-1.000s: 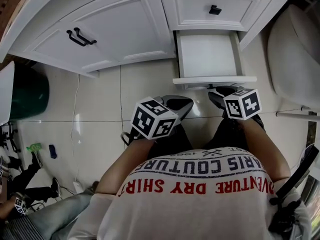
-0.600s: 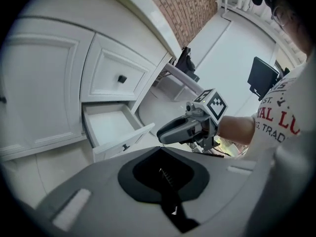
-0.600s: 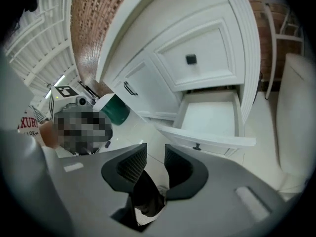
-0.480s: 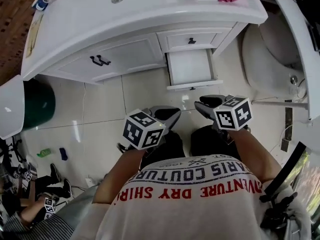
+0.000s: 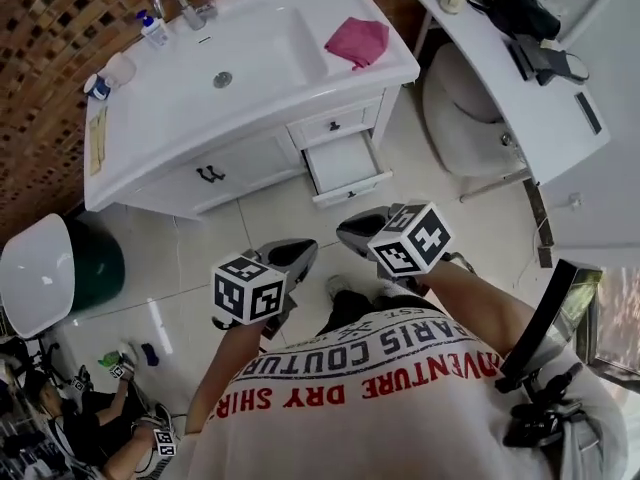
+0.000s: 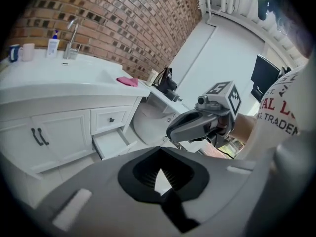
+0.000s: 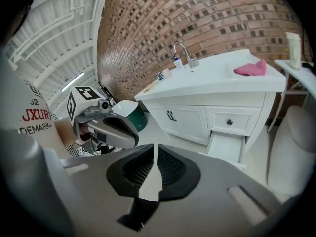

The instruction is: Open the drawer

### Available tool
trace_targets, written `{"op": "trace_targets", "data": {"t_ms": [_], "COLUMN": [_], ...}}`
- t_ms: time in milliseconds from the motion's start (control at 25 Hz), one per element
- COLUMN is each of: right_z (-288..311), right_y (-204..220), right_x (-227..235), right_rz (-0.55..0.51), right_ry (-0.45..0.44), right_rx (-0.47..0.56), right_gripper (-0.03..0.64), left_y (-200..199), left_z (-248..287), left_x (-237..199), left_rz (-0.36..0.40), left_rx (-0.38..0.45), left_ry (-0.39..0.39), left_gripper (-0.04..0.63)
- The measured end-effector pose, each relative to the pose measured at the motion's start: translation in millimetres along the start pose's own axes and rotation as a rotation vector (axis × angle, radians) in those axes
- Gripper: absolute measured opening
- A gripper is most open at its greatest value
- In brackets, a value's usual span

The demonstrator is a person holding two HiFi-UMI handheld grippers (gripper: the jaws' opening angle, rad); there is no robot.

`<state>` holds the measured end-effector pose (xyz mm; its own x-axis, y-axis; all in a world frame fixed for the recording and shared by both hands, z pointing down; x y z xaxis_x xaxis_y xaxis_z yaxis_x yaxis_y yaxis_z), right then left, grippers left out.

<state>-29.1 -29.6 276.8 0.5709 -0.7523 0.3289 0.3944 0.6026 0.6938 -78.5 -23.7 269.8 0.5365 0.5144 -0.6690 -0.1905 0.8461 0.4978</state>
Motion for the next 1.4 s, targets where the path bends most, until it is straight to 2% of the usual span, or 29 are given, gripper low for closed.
{"op": "trace_targets", "data": {"t_ms": [160,320,520,760,1040,1400], "right_z": [-27.0,-54.3,-97.5,-146.2,-171.1,-175.1], "right_y": [-4.9,12.6,62.8,131.3,155.4,149.1], "right_x": [-34.3,-62.8,-94.9,-127.4,-157.7,-180.4], "right_rz": [-0.045,-0.081,-0.095,-0.055,-0.071,-0.097], "right_ry": [-0.008,-0.018,-0.016,-0.041,-0.039,-0.022], "right_rx": [0.026,0.051,0.073,0.091,0.118,0.146], "right_gripper": [0.009,0.009,0.008,0.008,0.008,0.006], "left_y": [9.9,38.4,87.4,153.0,184.0,180.7], "left_z": [-21.2,-23.3,-16.9,-0.1,-5.6,-28.6], "left_x": [31.0,63.2,119.4,187.3,210.3,218.5], "left_rz": [0.015,0.000,0.020,0.030,0.029,0.044], "left_rx": [0.043,0.083,0.112,0.089,0.089,0.170], "left_ry": [-0.017,-0.028,-0.055,-0.081,-0.132,-0.110], "left_gripper": [-0.011,-0.011,-0.011,-0.011,-0.011,-0.011]}}
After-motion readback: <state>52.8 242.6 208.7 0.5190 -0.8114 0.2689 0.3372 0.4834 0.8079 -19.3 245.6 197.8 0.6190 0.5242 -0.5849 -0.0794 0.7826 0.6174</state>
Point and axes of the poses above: the fingertips, and each gripper's own axes: z forward along the fingers, x to its right, y out of its underside, the point moved 1 cm from there along -z, backward along the fingers, and after that the axes turned 14 degrees about -z, right-handed, at the moved point
